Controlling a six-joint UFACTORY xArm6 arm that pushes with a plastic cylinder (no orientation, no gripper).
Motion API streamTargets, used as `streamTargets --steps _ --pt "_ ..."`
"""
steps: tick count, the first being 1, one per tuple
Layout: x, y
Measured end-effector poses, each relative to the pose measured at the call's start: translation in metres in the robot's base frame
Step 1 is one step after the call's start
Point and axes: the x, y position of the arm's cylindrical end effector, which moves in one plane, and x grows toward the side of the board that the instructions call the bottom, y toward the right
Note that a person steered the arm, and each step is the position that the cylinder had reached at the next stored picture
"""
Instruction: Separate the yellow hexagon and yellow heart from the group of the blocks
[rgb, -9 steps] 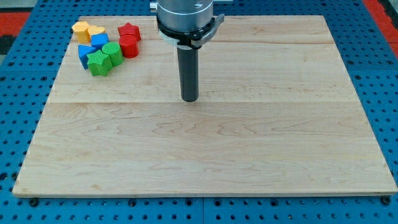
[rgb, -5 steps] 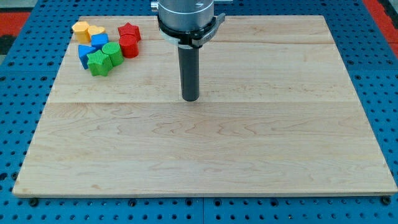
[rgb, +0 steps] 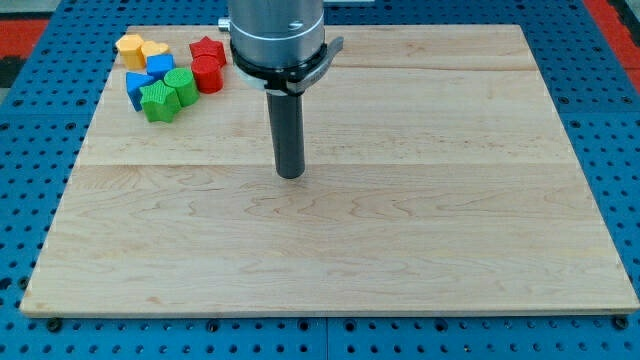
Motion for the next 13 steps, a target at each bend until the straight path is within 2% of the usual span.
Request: streamTargets --steps 1,3,5,7,8,9,11,13 --pt "-0.001 -0.067" --pt "-0.015 -0.263" --pt "-0.029 -0.267" --pt "-0.168 -0.266" --pt "-0.216 -0.266" --pt "-0.228 -0.259" --pt "-0.208 -0.204" --pt "-0.206 -0.183"
